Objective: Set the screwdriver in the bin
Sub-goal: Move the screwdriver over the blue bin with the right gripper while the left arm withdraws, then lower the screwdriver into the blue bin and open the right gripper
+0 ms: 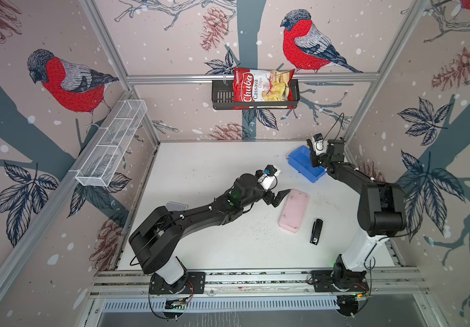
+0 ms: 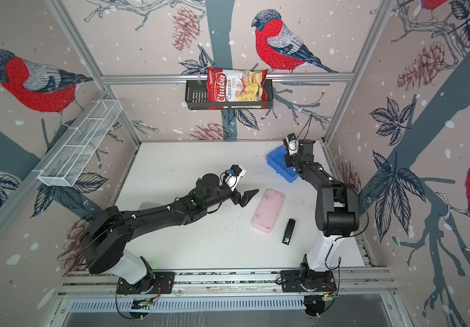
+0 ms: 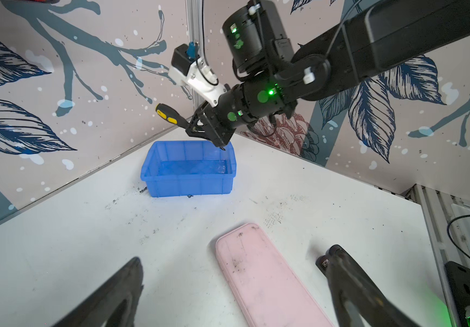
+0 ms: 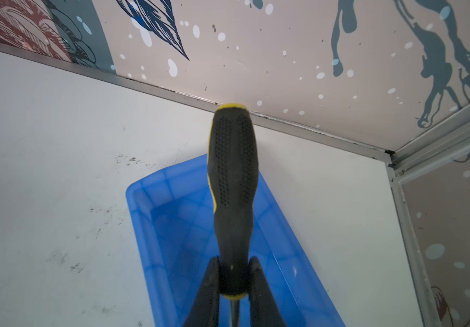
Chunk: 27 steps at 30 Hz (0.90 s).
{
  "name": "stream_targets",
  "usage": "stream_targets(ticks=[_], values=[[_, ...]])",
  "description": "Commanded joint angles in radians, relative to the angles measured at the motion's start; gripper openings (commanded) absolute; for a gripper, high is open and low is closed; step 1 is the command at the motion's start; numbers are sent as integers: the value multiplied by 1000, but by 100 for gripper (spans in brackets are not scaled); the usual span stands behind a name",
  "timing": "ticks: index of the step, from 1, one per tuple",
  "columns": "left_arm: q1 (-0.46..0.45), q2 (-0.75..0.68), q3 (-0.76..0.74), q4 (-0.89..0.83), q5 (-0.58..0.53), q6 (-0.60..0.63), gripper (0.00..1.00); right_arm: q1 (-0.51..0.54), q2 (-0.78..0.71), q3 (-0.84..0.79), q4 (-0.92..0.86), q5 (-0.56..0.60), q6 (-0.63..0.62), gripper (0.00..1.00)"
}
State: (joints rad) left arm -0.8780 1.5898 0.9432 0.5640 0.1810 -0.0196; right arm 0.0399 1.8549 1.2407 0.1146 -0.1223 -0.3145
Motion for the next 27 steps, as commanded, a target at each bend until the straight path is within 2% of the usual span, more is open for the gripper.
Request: stream_targets(ticks=[1, 17, 24, 27], values=[[-7, 9, 8, 54, 1, -2, 99, -2, 49, 40, -21, 32, -40, 4], [-13, -3, 14, -8, 11, 50, 99, -14, 247, 150, -79, 56, -72, 5], [-13, -4, 17, -18, 7, 55, 99, -15, 289, 204, -121, 59, -81, 8], [-13, -6, 19, -21, 7, 55, 99, -15, 294, 213, -128, 56, -86, 14]])
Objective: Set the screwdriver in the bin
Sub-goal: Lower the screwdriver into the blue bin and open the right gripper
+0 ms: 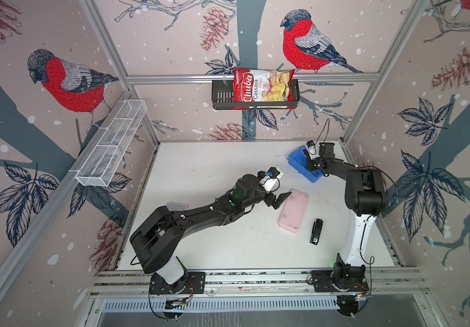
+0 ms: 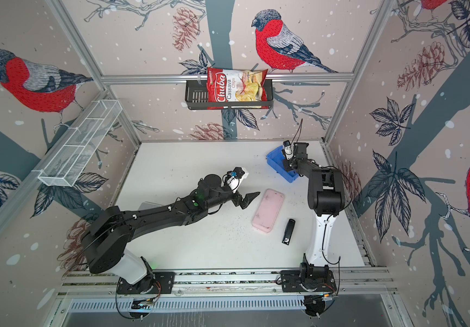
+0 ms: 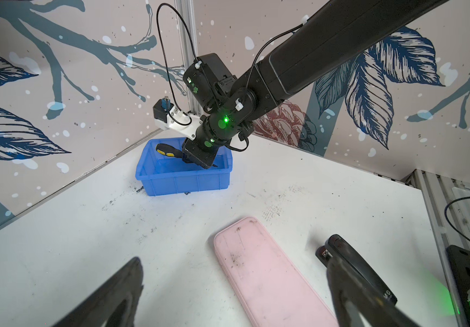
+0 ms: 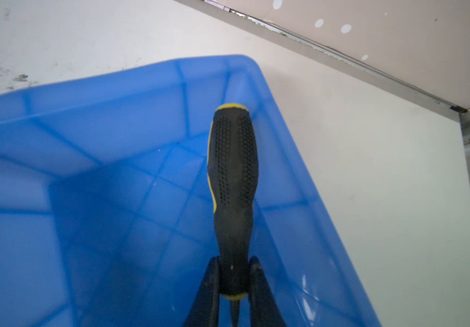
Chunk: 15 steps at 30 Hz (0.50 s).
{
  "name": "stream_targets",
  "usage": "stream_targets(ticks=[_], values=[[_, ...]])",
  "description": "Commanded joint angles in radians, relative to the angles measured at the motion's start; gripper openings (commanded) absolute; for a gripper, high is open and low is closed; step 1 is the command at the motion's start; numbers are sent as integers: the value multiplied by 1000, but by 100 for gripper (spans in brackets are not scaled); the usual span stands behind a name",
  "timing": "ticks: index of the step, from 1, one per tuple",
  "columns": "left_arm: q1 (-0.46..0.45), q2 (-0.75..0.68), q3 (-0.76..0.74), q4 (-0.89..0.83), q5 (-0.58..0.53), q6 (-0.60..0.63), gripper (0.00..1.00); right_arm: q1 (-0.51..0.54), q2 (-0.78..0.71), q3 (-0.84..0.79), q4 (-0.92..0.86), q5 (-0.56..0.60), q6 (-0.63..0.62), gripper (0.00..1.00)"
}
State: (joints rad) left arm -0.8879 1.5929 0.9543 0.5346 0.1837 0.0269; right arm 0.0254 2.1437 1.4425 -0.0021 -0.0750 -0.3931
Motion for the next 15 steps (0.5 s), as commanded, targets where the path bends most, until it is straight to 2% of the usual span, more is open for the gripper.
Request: stream_targets(ticks=[1, 6, 8, 11, 15], values=[[-3, -8, 8, 9, 3, 8, 99, -1, 4, 12, -14, 9, -7, 16], [-3, -9, 8, 10, -6, 6, 99, 0, -19, 16, -38, -4, 0, 47], [-3, -13, -2, 31, -21, -7, 100, -1, -47, 8, -31, -13, 8, 62], [-3, -21, -17, 56, -43, -26, 99, -1, -91, -6, -24, -17, 22, 76], [0, -41, -64, 118, -81, -30, 99, -1, -169, -49, 8, -17, 52, 88]])
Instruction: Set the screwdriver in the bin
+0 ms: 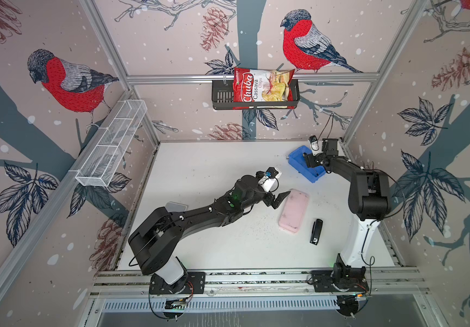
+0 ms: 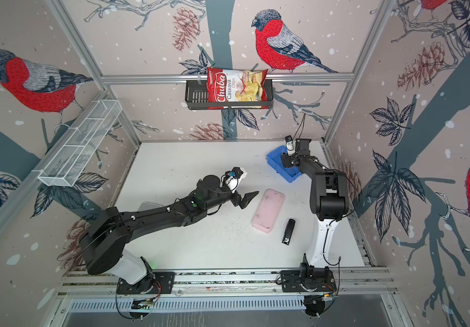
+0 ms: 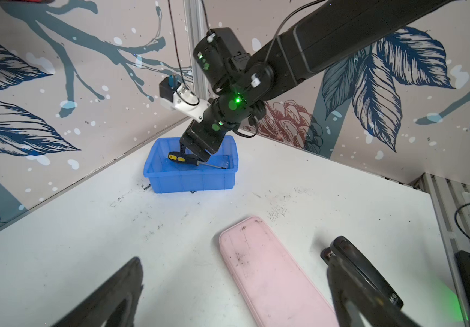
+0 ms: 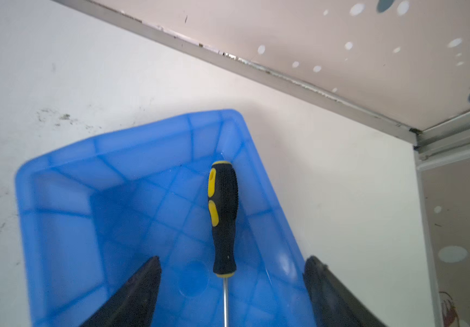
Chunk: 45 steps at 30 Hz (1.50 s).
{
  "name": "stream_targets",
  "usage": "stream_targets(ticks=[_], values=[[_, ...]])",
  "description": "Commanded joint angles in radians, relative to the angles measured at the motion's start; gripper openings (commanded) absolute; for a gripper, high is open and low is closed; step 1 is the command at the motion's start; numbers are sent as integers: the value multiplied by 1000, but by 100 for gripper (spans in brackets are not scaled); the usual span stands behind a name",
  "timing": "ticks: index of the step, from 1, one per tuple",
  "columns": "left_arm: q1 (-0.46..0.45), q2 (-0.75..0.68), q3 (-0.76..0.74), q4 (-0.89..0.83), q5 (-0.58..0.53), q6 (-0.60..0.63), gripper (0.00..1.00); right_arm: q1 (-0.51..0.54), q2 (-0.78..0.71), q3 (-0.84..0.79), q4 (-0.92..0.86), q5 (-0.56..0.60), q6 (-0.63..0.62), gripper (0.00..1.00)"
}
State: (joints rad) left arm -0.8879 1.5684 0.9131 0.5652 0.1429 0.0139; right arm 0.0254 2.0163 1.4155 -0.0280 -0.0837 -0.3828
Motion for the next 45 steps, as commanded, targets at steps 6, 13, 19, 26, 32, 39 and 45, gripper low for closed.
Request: stream_targets(ticks=[6, 13, 19, 26, 32, 39, 45], values=[[51, -87, -95, 94, -65, -31, 99, 2, -196, -141, 104, -7, 84, 100], [141, -209, -175, 42, -136, -16, 99, 4, -413, -337, 226, 19, 172, 99], [239, -319, -240, -15, -198, 24, 99, 2, -593, -500, 308, 49, 238, 100], [402, -459, -335, -55, -185, 36, 99, -1, -804, -701, 409, 118, 311, 100], [539, -529, -389, -87, -158, 59, 98, -1, -911, -866, 513, 136, 343, 100], [688, -528, -485, 15, -230, 72, 97, 4, -914, -986, 606, 158, 362, 100], [790, -483, -580, 103, -254, 92, 97, 1, -856, -1041, 699, 205, 410, 100]])
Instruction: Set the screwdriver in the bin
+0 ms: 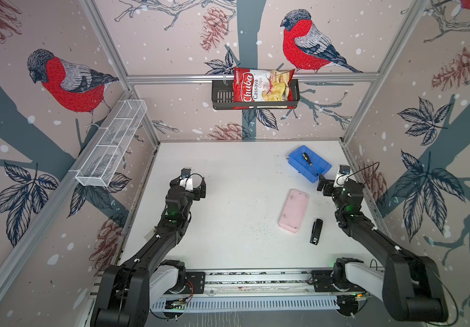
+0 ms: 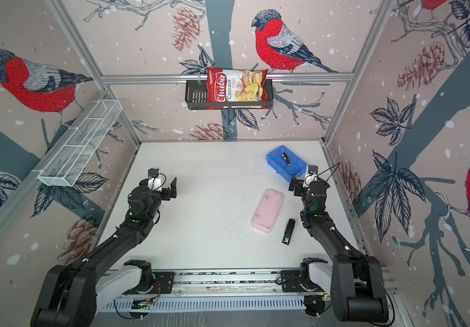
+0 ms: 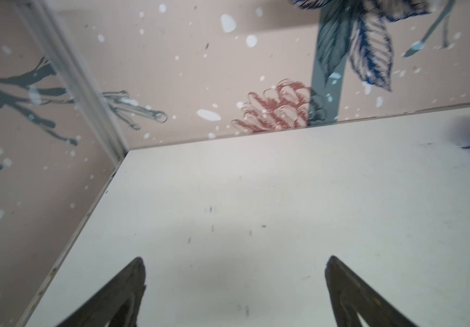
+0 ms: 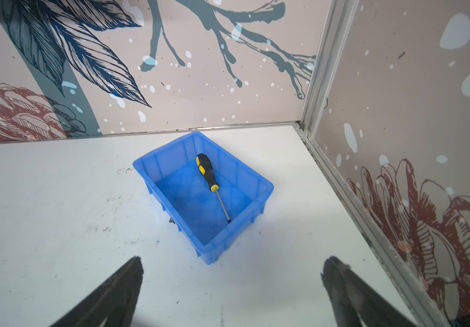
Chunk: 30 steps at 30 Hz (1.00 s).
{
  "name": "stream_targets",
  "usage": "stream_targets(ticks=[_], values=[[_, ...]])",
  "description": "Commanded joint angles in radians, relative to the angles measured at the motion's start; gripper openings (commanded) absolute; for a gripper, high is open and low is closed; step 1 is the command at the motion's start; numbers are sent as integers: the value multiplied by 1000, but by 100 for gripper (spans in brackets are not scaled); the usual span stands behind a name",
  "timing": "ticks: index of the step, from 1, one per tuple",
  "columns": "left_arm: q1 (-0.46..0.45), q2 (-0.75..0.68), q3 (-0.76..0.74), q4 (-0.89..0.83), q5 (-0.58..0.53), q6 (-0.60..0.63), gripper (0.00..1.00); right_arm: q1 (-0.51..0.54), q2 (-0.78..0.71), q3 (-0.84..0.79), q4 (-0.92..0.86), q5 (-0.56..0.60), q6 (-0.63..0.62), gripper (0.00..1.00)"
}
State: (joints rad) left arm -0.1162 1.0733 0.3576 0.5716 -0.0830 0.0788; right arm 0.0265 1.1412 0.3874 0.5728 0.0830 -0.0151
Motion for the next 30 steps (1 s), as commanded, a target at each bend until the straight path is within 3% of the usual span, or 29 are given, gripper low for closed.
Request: stream_targets(ticks=[1, 4, 10, 13, 21, 30], values=[[23, 19, -45, 127, -50, 39, 97, 0, 37, -18, 117, 46, 49, 100], [40, 45, -117, 257, -98, 47, 97, 0, 81, -52, 215, 58, 73, 100], [74, 165, -228, 611, -73, 49, 98, -7, 180, -142, 448, 72, 94, 99], [76, 217, -227, 650, -107, 46, 98, -14, 217, -168, 528, 59, 93, 100], [76, 197, -212, 620, -20, -30, 98, -29, 335, -183, 657, 10, 99, 100], [76, 475, -203, 884, -5, -53, 98, -42, 350, -175, 653, -5, 108, 100]])
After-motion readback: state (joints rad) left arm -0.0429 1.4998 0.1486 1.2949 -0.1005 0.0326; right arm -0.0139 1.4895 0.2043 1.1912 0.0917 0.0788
